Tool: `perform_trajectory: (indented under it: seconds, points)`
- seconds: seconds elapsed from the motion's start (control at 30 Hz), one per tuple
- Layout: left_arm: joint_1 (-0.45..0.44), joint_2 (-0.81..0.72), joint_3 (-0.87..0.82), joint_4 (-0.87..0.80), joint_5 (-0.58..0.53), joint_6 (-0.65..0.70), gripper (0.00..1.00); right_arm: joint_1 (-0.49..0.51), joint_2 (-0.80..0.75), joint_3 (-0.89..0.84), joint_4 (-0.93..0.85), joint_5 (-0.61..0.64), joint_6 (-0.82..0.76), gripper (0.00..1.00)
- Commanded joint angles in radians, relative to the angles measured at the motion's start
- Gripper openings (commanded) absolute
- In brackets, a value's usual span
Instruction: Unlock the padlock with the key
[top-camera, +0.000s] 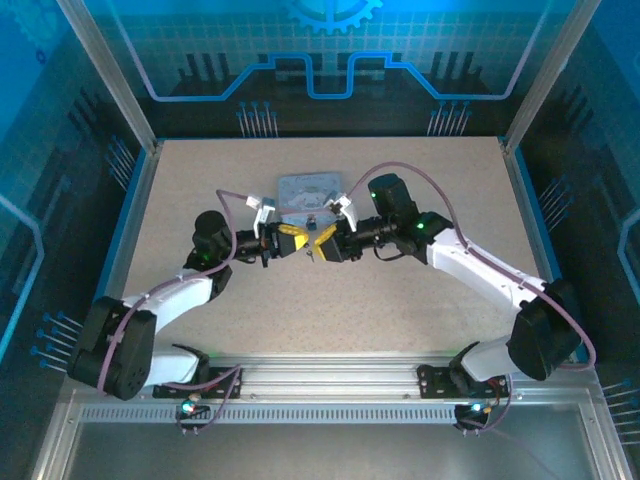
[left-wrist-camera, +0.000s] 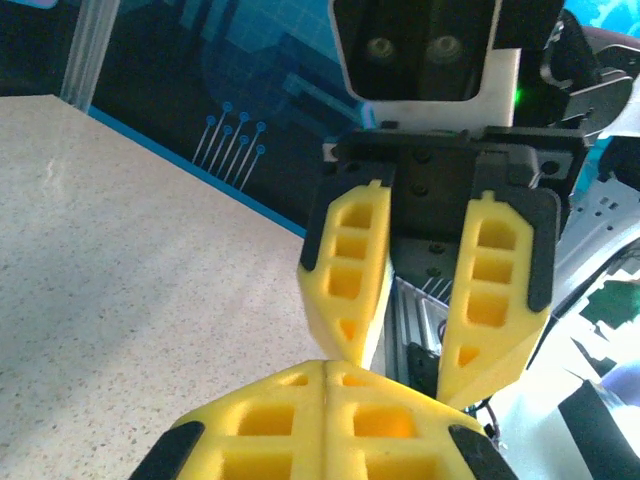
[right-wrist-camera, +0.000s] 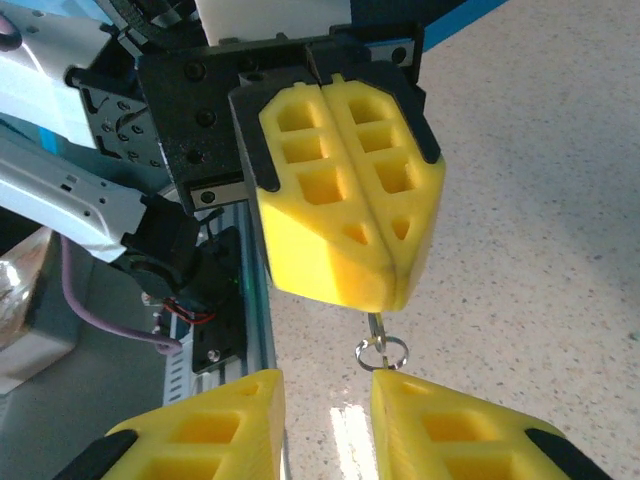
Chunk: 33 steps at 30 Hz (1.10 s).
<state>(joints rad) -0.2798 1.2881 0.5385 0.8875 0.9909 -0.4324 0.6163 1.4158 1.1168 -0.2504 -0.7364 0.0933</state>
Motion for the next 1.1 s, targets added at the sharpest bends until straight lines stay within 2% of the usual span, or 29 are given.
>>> perform_trajectory:
  seconds: [0.0,0.27,0.43,0.63,0.67,0.83,0.93,1.07]
  points:
    - [-0.013,-0.041,0.039,-0.096,0.043,0.070,0.00,0.019,0.024,-0.008,0.044,-0.034,0.008,0.27]
    - [-0.033,-0.046,0.052,-0.096,0.054,0.050,0.00,0.037,0.059,0.014,0.028,-0.019,0.005,0.20]
    - [-0.038,-0.052,0.058,-0.099,0.054,0.042,0.00,0.037,0.068,0.012,0.054,-0.045,0.014,0.00]
    - [-0.038,-0.049,0.060,-0.064,0.018,-0.020,0.00,0.036,0.071,-0.031,0.171,-0.083,0.073,0.00]
    - [-0.038,-0.048,0.057,-0.049,0.009,-0.038,0.13,0.033,0.069,-0.048,0.212,-0.086,0.100,0.00]
    - [-0.036,-0.045,0.039,0.065,-0.072,-0.183,0.56,0.032,0.080,-0.140,0.481,-0.073,0.273,0.00]
    - [-0.016,-0.058,0.026,0.061,-0.123,-0.247,0.59,0.030,0.080,-0.175,0.584,-0.034,0.331,0.00]
    - [0.026,-0.065,-0.001,0.097,-0.112,-0.310,0.50,0.018,0.053,-0.222,0.658,0.029,0.375,0.00]
